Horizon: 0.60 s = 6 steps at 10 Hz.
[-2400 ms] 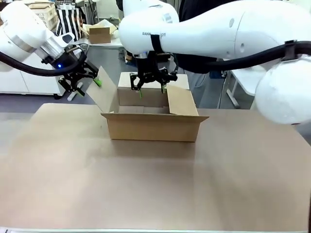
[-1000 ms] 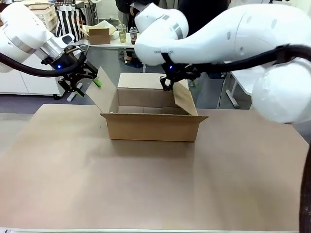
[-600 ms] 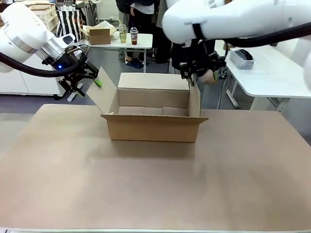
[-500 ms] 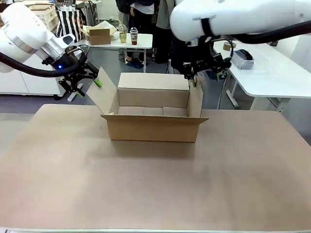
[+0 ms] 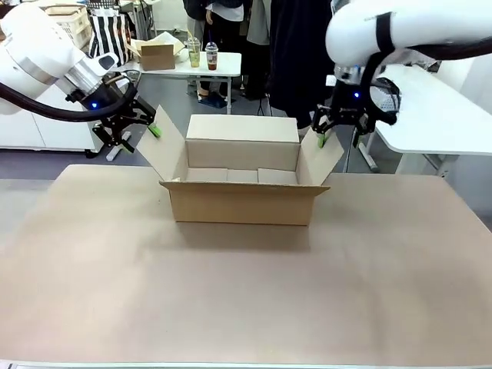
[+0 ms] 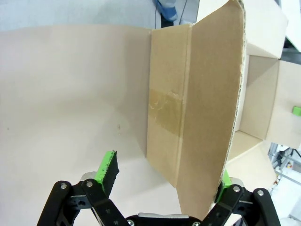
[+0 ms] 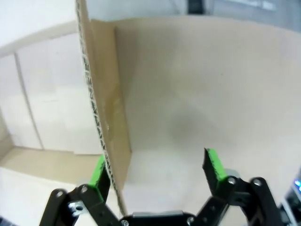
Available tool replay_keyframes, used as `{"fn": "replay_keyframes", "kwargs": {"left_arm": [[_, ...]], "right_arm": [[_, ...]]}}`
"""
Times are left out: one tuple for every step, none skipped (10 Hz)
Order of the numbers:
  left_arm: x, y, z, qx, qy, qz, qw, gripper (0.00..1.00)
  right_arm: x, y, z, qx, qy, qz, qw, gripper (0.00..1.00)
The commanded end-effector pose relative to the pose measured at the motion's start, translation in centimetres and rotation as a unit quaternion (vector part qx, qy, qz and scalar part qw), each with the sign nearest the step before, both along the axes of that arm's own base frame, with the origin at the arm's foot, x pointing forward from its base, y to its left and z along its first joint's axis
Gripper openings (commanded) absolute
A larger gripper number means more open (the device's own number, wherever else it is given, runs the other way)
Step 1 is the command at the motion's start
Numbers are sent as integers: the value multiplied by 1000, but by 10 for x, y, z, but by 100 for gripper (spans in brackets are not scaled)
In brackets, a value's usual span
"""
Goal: Pack the gift set into the box.
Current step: Place both hands on the side flaps of the Package Box and spread them outward.
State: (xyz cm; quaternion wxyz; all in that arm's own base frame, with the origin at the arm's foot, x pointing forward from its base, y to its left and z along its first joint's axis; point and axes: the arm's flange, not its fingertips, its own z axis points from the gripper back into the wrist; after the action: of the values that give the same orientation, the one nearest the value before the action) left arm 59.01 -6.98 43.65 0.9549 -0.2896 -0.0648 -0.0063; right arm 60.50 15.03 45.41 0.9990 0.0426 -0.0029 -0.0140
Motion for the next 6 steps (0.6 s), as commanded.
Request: {"fn": "replay_keyframes", "kwargs": {"left_arm": [[-2,1,2,8,3,7,1000,100],[-2,1,2,8,3,7,1000,100],[-2,1,2,8,3,7,1000,100],[-2,1,2,8,3,7,1000,100],[-2,1,2,8,3,7,1000,100],[-2,1,2,8,3,7,1000,100]], "right_arm": [[-19,-38,-23,92,-25,30,995,100],[-18,-55,-42,141,-33,30,989,100],[-18,-64,-56,176,-35,27,983,100],[-19,-68,-63,224,-50,29,973,100],[-23,-65,-62,254,-66,22,965,100],[-8,-66,-56,167,-37,8,985,100]]}}
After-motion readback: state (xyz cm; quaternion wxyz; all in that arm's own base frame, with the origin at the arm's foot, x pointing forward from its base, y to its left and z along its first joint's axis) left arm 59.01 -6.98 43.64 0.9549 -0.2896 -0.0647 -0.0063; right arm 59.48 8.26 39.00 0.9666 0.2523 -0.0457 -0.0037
